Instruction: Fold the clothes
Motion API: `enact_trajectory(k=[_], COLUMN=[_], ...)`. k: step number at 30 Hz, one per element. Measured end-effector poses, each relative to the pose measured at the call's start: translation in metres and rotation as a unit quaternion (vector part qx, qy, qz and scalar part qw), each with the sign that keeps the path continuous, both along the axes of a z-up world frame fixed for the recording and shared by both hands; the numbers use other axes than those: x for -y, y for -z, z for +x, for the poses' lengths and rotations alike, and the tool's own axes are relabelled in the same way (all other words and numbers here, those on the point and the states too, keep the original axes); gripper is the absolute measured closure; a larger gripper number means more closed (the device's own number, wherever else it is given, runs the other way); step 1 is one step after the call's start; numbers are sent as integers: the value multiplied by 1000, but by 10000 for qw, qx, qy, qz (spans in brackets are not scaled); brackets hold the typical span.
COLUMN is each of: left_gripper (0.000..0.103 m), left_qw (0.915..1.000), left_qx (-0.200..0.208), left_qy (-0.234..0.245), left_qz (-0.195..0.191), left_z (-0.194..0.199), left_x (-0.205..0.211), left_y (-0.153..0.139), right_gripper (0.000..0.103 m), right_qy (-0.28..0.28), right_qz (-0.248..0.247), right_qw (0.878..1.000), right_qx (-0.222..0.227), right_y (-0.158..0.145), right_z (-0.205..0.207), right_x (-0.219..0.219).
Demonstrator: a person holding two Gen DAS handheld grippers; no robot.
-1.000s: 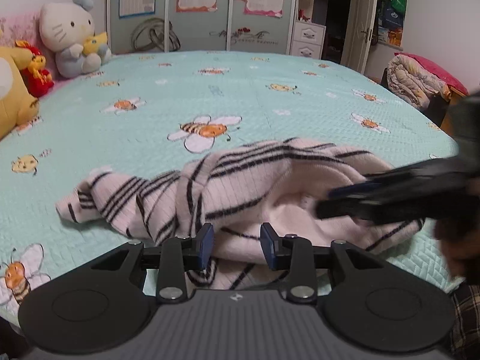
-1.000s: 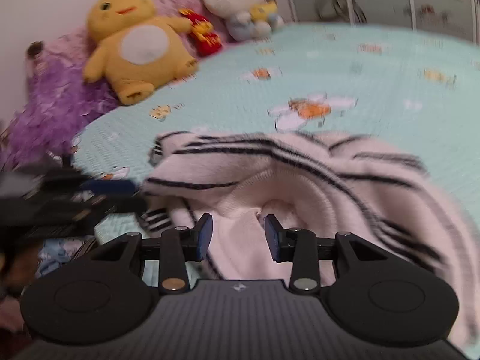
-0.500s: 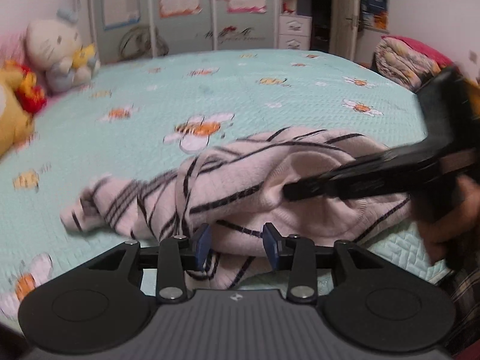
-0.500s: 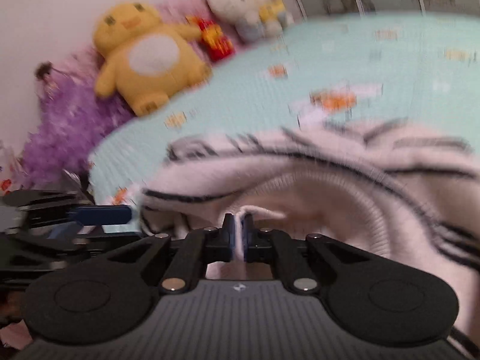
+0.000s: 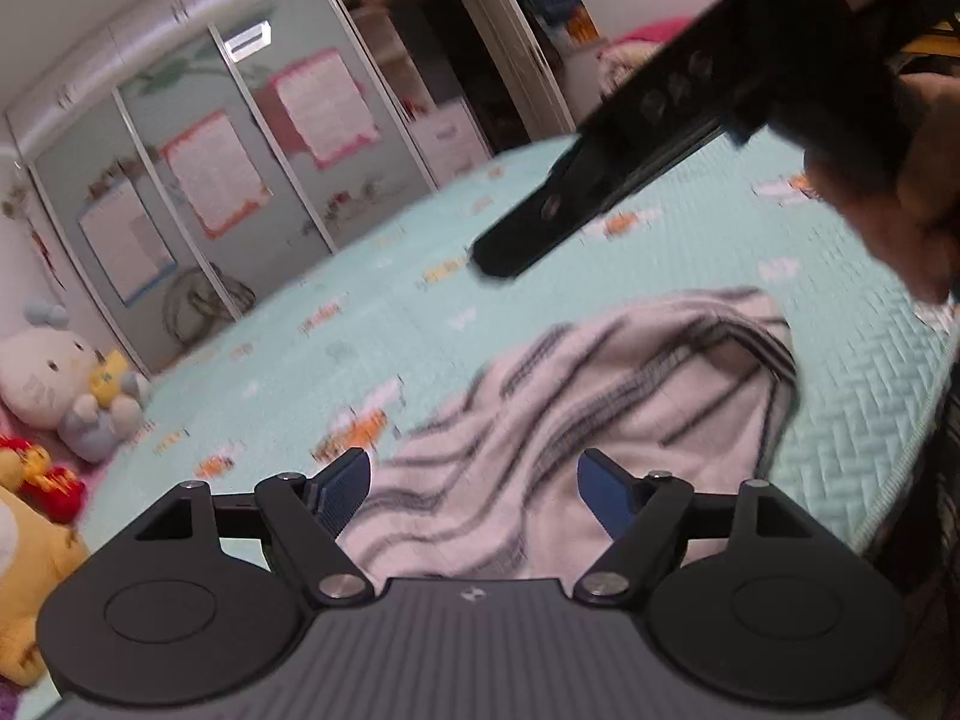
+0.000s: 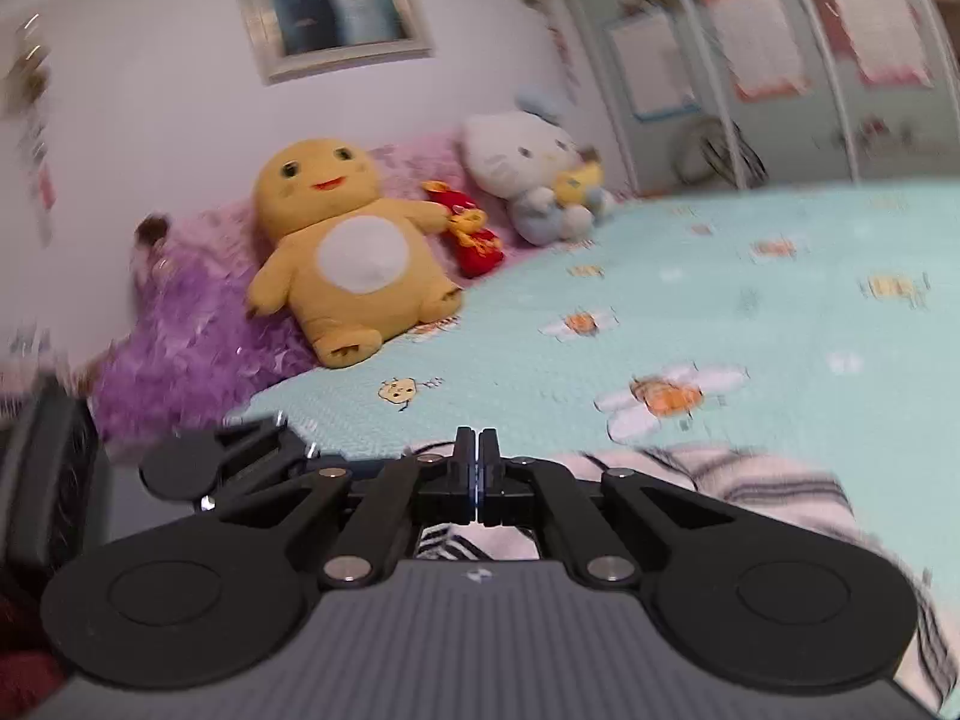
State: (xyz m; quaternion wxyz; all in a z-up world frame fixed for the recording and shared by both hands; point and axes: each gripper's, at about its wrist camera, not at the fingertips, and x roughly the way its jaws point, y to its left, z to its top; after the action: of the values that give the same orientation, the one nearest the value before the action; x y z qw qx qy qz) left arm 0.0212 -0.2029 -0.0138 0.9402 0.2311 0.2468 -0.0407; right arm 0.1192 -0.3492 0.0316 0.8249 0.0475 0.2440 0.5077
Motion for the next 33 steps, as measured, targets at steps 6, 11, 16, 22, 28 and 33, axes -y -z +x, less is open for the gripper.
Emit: enact_trajectory(k=[6, 11, 16, 22, 28, 33], left_gripper=[24, 25, 25, 25, 25, 25], left_qw=[9983, 9959, 9952, 9945, 9958, 9961], left_qx=[-552, -886, -912, -957, -880, -869], left_qy=[-51, -136, -269, -329, -251, -130], left_qz=[175, -102, -234, -272, -94, 53], left_z=[-4, 3, 0, 2, 0, -12], left_x=[-4, 2, 5, 6, 9, 5], left_y=[35, 53, 55, 57, 58, 57], right_gripper=[78, 76, 68, 60, 91, 95], right_qy=[476, 447, 496, 608, 929, 1267], right_qz=[-1444, -2384, -3100, -3383, -3090, -2583], right_qw=[9878, 9685, 9447, 9266, 9335, 9453], right_qx=[349, 566, 951, 1522, 1561, 1538], right_y=[44, 97, 128, 143, 141, 111], right_z=[-10, -28, -37, -48, -45, -49], right_x=[1, -34, -74, -90, -73, -47])
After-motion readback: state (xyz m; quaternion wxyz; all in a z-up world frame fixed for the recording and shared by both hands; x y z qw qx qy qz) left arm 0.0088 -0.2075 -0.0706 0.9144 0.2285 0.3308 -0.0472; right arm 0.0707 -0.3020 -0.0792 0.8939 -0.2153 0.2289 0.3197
